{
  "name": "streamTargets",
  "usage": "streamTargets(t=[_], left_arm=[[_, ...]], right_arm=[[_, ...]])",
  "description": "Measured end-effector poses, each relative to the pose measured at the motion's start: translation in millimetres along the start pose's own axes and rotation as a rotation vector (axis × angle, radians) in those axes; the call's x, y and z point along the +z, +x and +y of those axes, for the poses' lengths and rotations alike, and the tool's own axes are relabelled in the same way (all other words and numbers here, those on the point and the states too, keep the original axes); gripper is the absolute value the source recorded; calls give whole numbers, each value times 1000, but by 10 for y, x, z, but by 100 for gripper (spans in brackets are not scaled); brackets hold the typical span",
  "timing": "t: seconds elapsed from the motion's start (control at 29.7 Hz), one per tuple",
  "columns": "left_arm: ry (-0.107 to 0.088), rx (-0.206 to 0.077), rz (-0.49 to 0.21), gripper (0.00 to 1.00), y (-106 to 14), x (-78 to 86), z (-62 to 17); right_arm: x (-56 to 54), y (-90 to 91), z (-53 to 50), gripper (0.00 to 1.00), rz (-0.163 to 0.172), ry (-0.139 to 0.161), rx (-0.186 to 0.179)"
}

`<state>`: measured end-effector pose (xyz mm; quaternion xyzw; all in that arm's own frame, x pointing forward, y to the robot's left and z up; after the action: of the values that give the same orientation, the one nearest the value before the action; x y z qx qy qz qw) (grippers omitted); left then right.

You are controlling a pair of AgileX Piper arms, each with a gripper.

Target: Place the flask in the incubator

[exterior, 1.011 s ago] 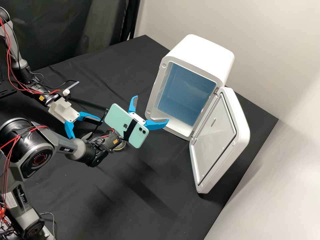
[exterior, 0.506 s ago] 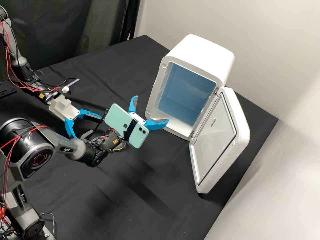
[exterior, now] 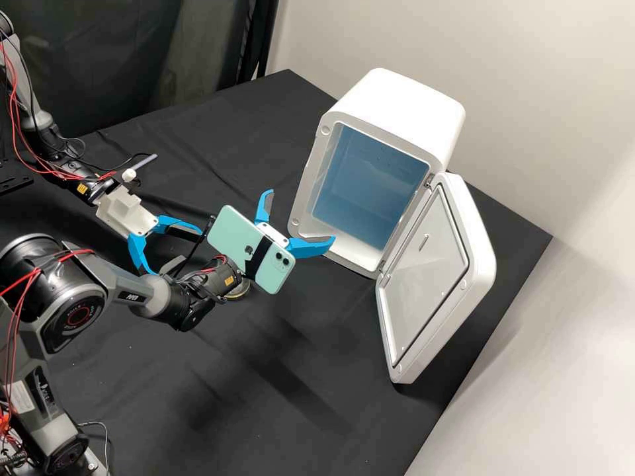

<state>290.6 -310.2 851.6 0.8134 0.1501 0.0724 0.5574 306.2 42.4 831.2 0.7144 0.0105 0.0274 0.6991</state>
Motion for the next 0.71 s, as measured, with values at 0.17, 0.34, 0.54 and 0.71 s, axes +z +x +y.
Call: streamTargets(t=[0.17, 0.34, 0.54, 0.71], left_arm=[[1, 2, -1, 100, -2, 3, 7], [1, 2, -1, 100, -2, 3, 7], [1, 2, -1, 100, -2, 3, 7], [1, 1, -3, 100, -1, 9, 4]], right_arm=[[1, -5, 10, 100, 10, 2, 6], [67, -90, 78, 100, 59, 25, 51], [181, -167, 63, 100, 69, 13, 58], [291, -166, 17, 100, 48, 2, 28]])
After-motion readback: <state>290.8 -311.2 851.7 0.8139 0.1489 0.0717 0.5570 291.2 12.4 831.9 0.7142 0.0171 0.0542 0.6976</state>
